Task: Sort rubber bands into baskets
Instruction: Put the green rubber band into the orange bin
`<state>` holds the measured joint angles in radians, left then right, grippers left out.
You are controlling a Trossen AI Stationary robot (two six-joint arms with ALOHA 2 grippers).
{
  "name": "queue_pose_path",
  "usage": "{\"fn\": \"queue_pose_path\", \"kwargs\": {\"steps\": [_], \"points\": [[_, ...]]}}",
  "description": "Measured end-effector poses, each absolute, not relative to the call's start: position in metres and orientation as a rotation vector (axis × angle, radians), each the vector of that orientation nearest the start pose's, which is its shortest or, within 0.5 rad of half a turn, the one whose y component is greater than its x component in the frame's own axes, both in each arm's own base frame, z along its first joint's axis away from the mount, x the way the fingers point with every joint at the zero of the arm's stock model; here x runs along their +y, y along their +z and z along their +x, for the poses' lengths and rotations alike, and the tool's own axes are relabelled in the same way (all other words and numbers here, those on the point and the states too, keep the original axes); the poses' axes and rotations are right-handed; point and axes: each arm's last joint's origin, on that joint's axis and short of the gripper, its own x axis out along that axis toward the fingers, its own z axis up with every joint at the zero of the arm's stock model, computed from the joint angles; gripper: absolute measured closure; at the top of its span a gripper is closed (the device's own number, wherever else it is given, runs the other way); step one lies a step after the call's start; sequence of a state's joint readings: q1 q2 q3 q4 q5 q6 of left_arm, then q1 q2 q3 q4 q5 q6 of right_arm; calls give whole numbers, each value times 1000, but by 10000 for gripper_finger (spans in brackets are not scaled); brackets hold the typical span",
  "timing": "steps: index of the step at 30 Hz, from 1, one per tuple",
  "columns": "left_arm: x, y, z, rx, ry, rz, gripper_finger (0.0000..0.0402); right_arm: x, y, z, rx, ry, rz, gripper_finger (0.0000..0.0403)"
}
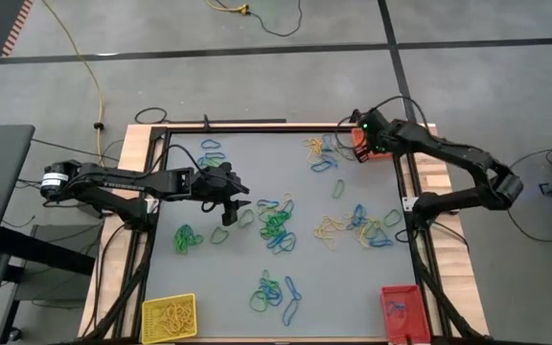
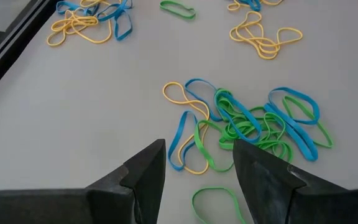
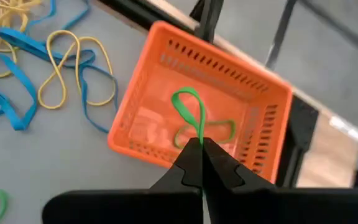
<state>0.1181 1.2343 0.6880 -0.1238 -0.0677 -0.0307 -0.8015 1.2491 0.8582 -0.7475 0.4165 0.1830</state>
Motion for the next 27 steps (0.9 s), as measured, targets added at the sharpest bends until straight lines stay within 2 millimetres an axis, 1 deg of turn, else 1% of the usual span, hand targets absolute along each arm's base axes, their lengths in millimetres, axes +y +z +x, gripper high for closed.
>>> {"fn": "queue_pose_path", "kwargs": {"steps": [3,7,13,16,18,21,24,27], "points": [[31,217,247,668,189,-46,223,-175,226,142,1079,-1204,402,352],[31,217,247,668,189,-46,223,-178,223,137,1082,-1226,420,305],[31,217,247,668,189,-46,223,-179,223,137,1070,-1222,415,227],[31,217,247,668,189,-46,223,-179,224,139,1056,-1210,412,200],[31,217,247,668,189,-46,223,-177,224,142,1059,-1176,403,190],[31,217,247,668,189,-46,223,-171,223,150,1059,-1062,418,188],[31,217,247,668,189,-46,223,-161,222,160,1068,-900,424,194],[31,217,247,668,189,-46,223,-147,221,172,1070,-713,419,200]]}}
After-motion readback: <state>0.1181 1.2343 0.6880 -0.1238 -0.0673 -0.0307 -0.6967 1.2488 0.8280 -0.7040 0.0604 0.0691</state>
